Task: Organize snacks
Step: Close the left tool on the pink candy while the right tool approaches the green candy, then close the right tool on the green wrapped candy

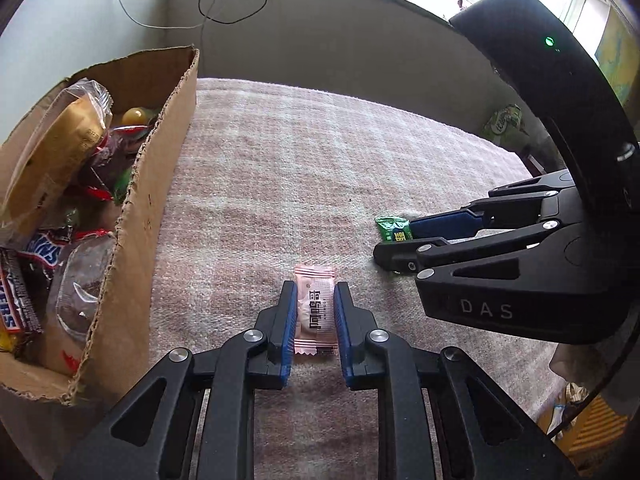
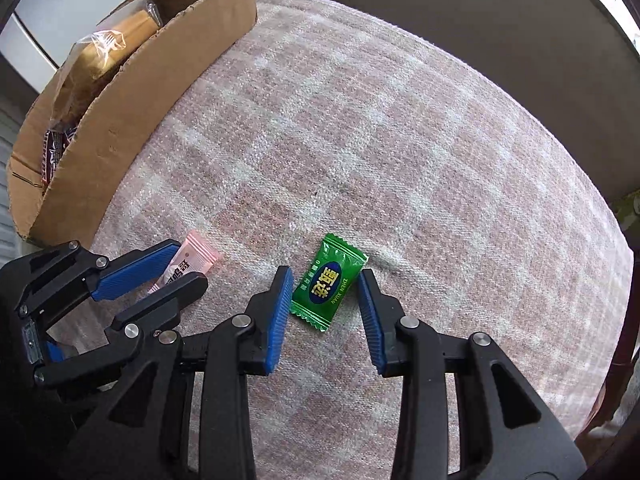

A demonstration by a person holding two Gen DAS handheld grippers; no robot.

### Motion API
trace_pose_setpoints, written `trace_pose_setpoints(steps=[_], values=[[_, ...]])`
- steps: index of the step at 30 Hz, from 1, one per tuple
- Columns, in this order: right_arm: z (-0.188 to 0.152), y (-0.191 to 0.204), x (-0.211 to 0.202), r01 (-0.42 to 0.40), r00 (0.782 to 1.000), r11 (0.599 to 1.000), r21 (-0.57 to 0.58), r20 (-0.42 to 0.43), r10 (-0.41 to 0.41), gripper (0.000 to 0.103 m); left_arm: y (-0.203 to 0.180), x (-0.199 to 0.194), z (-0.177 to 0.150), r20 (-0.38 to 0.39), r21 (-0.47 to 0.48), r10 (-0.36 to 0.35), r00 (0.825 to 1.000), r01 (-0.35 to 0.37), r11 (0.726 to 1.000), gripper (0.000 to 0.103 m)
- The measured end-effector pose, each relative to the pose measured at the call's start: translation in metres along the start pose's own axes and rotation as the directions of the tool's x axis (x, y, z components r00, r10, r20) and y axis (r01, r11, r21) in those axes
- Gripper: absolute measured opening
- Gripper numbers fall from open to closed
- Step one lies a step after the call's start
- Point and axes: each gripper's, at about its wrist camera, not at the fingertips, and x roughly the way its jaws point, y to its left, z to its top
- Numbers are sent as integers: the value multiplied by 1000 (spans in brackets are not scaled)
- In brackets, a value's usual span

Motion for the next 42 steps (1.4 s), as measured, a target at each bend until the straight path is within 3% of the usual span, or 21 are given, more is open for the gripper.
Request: trace_pose_setpoints(steps=[5, 18, 26, 32, 42], values=[[-3, -10, -2, -15, 1000, 1000, 20, 16, 14, 21, 2, -1, 2, 4, -33, -18, 1000, 18, 999, 17], [-23, -56, -7, -106, 993, 985, 137, 75, 96, 19, 7, -7, 3, 3, -74, -25, 1000, 25, 997, 17], [-34, -72, -42, -131, 985, 982, 135, 132, 113, 19, 4, -25, 9, 21, -96, -45, 999, 47, 994, 17], [-21, -50, -75, -160, 973, 980, 121, 187, 136, 19, 9, -54, 26, 66, -89, -42, 997, 48, 995, 17], [29, 7, -109, -225, 945, 974, 8, 247, 217, 19, 46, -101, 43, 130, -108, 39, 991, -25, 994, 17]])
